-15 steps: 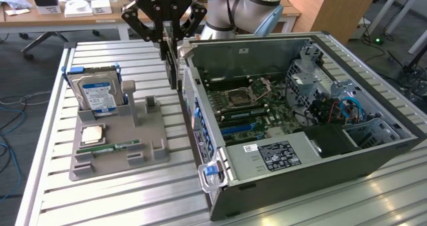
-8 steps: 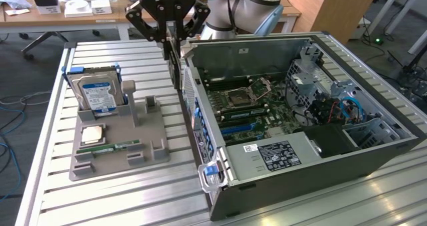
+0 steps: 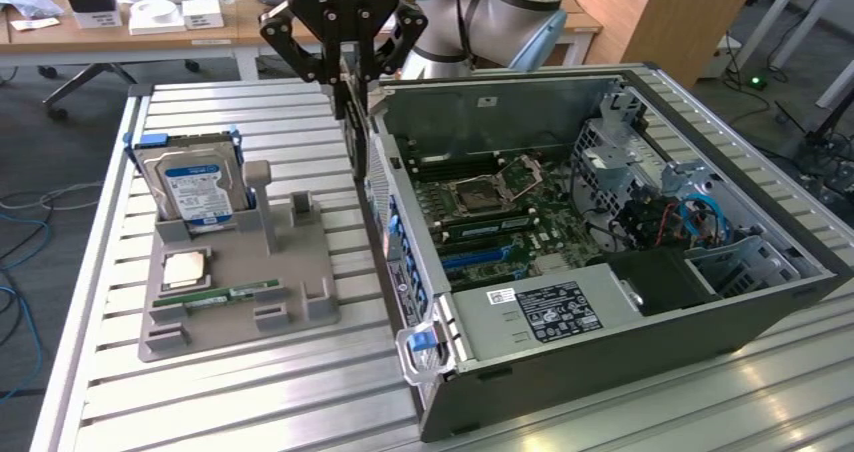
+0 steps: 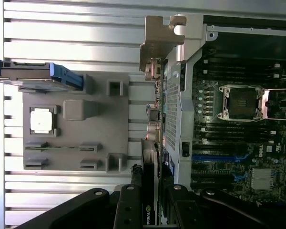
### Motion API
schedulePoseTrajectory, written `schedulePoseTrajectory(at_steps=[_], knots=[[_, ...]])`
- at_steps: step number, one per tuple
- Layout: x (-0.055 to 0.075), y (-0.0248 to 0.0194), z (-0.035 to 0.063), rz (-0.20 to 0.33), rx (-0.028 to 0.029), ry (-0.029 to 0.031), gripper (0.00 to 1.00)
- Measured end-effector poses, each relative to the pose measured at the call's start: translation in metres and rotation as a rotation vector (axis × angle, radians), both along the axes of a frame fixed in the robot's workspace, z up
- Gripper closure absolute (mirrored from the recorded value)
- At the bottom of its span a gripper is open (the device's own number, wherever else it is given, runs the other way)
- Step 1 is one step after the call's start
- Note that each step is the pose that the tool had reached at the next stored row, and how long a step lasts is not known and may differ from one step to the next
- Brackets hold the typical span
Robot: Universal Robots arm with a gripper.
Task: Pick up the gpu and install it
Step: 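Pick up the gpu and move the gpu toward the slot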
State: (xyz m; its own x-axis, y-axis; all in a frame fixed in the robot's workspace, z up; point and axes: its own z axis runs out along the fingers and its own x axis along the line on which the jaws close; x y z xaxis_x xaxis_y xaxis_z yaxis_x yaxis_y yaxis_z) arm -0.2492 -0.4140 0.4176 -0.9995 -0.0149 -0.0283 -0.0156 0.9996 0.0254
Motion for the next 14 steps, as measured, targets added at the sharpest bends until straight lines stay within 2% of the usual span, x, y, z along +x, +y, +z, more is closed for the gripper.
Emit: schedulePoseTrajectory(at_steps=[14], knots=[[0.0087,0.0,0.0,0.0,0.0001,0.0,0.74]])
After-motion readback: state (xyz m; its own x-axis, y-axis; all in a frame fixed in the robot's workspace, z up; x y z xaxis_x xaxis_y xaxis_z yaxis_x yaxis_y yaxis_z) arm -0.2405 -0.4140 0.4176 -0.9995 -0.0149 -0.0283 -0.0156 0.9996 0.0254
